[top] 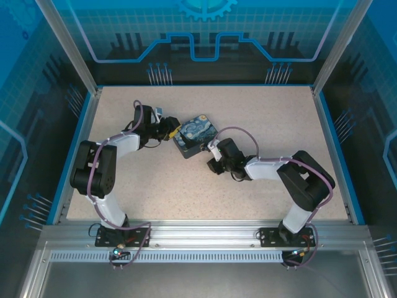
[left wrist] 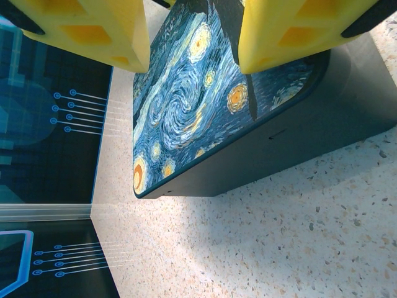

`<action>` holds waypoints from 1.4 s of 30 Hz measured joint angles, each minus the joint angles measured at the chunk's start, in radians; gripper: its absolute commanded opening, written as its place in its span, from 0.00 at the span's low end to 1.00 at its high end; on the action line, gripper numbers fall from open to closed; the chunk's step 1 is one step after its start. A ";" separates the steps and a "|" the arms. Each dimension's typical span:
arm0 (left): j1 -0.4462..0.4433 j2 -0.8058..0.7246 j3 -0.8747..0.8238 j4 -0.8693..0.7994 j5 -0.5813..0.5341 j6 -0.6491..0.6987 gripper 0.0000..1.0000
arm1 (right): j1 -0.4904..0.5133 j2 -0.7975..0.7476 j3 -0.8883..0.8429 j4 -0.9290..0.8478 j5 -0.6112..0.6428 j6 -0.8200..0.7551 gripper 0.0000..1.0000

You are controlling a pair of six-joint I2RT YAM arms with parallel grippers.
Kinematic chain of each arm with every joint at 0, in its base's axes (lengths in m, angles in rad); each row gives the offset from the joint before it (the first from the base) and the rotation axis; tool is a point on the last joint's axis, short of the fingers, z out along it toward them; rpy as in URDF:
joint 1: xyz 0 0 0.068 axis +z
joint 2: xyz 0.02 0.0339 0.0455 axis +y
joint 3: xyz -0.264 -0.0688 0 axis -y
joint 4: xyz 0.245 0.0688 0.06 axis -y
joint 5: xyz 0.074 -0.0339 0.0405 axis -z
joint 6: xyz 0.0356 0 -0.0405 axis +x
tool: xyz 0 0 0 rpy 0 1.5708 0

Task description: Unlock a padlock with a key

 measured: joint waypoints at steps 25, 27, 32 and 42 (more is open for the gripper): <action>0.000 0.000 0.000 -0.003 -0.001 0.001 0.44 | -0.070 0.218 0.197 0.106 -0.157 -0.215 0.43; 0.000 0.000 0.000 -0.003 -0.001 0.000 0.44 | -0.072 0.219 0.199 0.092 -0.181 -0.219 0.40; 0.000 0.000 0.000 -0.003 -0.002 0.002 0.44 | -0.066 0.205 0.183 0.056 -0.261 -0.207 0.40; 0.000 0.005 0.013 -0.018 -0.001 0.003 0.44 | -0.028 0.059 0.053 -0.014 -0.322 -0.164 0.47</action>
